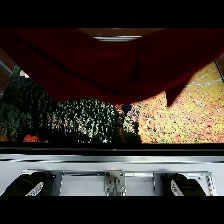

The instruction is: Fold the shirts.

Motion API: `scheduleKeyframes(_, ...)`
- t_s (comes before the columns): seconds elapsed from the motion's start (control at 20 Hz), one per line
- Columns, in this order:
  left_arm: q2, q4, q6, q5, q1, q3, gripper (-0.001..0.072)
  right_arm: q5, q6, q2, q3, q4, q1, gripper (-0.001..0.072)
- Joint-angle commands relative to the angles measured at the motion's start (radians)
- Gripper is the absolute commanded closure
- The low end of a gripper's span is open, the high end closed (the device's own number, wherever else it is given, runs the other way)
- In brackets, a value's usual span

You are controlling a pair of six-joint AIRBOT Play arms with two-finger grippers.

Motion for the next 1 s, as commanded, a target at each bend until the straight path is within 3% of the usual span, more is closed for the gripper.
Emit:
scheduleKeyframes(0.0, 0.018, 0.207, -0.134, -0.311, 0.0, 0.006, 0.067, 0.166, 0.07, 0.053, 0.006, -0.105, 0.0, 0.0644)
scheduleKeyframes(0.2, 0.014, 0.257, -0.252, -0.543, 0.0, -0.156, 0.0669, 0.623, 0.193, 0.0, -0.066, -0.148, 0.0, 0.0644)
scheduleKeyframes(0.35, 0.014, 0.256, -0.34, -0.572, -0.002, -0.39, 0.0669, 0.608, 0.215, 0.001, -0.291, -0.22, 0.0, 0.0644)
scheduleKeyframes(0.45, 0.012, 0.256, -0.389, -0.491, -0.001, -0.565, 0.067, 0.41, 0.22, -0.002, -0.481, -0.251, 0.0, 0.0644)
scheduleKeyframes(0.6, -0.044, 0.221, -0.465, -0.241, -0.001, -0.718, 0.067, 0.077, 0.293, -0.087, -0.662, -0.244, 0.001, 0.0644)
scheduleKeyframes(0.8, -0.26, 0.144, -0.476, 0.008, 0.048, -0.72, 0.067, -0.269, 0.395, -0.377, -0.676, -0.217, 0.0, 0.0644)
scheduleKeyframes(0.95, -0.415, 0.044, -0.473, 0.198, 0.117, -0.706, 0.0669, -0.48, 0.408, -0.575, -0.643, -0.124, 0.0, 0.0644)
